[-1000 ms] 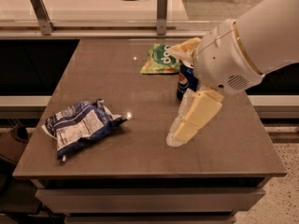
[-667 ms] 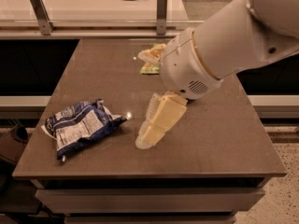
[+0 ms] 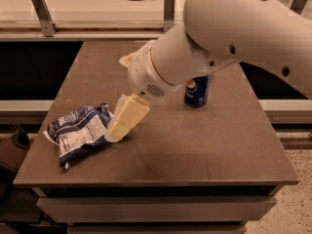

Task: Pick blue chip bag

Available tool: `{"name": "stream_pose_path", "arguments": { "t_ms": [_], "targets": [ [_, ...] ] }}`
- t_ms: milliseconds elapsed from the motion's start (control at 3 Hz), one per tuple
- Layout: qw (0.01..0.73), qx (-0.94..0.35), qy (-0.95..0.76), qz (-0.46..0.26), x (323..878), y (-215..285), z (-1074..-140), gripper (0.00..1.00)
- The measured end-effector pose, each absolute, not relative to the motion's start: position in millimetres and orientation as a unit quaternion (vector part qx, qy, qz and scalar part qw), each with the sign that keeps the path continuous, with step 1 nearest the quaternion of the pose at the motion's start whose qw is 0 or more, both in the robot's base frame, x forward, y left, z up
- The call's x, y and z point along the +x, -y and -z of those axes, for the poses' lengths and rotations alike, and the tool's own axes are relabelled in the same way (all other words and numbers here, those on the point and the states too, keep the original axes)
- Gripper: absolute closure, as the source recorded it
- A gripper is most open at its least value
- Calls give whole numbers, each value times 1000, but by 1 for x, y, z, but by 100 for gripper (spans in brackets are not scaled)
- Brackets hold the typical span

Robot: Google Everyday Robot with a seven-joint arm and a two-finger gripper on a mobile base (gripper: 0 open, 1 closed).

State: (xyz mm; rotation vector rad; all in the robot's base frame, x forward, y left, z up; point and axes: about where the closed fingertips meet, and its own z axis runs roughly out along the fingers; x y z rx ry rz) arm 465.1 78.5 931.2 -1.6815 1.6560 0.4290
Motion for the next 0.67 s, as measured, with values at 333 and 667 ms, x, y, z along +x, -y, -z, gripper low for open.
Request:
{"name": "stream_pose_path", "arguments": {
  "t_ms": [333, 667],
  "targets": [
    [354, -657, -644, -168, 468, -87, -926, 0],
    [353, -657, -635, -202, 470, -109, -905, 0]
  ]
}}
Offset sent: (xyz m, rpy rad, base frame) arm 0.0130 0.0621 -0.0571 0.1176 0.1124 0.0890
